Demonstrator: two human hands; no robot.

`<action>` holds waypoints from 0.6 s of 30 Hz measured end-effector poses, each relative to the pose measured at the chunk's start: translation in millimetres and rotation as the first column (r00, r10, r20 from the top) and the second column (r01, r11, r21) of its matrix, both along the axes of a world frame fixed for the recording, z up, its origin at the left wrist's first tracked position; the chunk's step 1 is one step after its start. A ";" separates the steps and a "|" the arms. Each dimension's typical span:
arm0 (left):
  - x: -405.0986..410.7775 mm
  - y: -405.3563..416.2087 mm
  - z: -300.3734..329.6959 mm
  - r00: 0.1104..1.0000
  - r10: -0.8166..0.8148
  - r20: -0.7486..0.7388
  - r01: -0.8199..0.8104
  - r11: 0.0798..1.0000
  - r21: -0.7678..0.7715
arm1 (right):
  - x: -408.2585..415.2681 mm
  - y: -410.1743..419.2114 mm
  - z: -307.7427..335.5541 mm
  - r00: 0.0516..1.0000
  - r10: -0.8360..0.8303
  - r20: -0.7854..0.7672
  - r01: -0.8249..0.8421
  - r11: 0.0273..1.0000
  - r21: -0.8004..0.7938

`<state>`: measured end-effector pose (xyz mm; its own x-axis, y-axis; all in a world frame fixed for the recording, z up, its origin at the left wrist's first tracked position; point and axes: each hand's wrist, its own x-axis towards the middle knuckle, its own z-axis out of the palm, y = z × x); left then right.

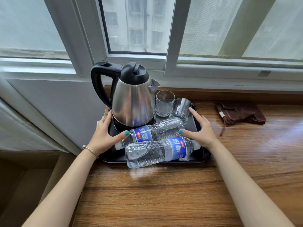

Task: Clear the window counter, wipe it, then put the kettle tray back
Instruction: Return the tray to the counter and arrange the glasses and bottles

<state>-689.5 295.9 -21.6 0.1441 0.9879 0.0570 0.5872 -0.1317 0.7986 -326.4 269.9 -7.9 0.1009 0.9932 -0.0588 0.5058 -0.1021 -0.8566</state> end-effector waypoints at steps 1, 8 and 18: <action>-0.1 0.0 -0.5 1.000 0.003 0.001 -0.003 1.000 -0.006 | 1.7 0.9 -2.7 1.000 -0.003 0.007 0.003 1.000 0.004; 1.3 -3.9 3.0 0.998 0.035 0.061 -0.034 0.999 -0.009 | 3.2 2.5 -6.0 0.999 0.022 0.039 -0.022 1.000 0.017; 3.7 -5.5 4.9 0.997 0.055 0.048 -0.054 0.998 -0.027 | -0.1 -0.9 1.1 0.997 0.030 0.076 -0.031 1.000 0.002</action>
